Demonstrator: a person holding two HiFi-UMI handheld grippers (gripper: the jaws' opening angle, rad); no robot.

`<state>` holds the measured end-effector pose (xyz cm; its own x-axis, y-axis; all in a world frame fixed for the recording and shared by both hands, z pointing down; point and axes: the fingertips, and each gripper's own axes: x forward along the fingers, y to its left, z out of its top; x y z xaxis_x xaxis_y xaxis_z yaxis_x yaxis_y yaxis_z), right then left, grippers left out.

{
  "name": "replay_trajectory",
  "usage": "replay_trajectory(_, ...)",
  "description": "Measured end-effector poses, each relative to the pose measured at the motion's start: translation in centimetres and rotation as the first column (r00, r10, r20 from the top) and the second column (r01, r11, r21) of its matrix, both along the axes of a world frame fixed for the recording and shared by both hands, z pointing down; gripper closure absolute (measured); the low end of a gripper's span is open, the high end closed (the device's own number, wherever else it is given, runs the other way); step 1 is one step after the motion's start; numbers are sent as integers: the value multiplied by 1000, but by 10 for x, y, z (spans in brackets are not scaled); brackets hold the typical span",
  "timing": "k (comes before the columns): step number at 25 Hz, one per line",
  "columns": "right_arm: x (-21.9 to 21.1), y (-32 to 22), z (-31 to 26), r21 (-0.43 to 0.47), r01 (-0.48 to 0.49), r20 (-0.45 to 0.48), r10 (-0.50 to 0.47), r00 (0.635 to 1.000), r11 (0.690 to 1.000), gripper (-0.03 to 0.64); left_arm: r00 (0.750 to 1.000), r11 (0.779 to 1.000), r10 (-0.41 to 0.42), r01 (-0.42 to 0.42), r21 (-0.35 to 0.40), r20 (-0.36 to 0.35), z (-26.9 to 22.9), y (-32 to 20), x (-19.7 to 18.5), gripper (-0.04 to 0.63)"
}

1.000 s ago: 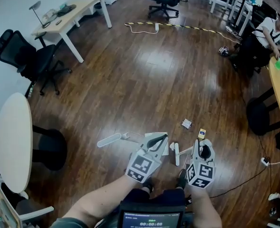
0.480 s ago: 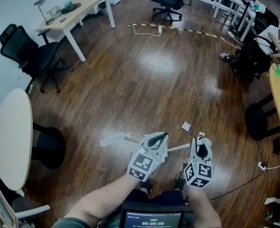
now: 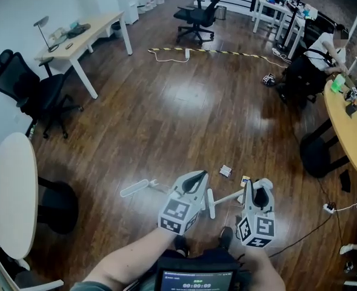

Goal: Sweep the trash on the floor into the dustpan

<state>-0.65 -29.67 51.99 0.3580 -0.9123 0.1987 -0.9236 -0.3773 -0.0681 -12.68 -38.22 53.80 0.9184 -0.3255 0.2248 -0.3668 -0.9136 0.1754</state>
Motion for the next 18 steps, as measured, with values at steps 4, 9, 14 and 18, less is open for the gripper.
replay_trajectory(4,25,33,-48,45,2,-41,0,999,999,488,999,999,27,-26,27,-39,-48,25,28,591)
replay_trajectory(9,48,74,-115,105,14,-76,-6,997,994,488,999,995,22,-17,95,-49,-101,54,45,591)
replay_trajectory(14,88,117,-177,158,58,-134,-37,990,986,489,996,994,46,-39,100,-70,-155,97,76,591)
replay_trajectory(18,119,156,-208,173,119,-134,-96,986,978,489,996,987,46,-33,156,-77,-190,130,101,591)
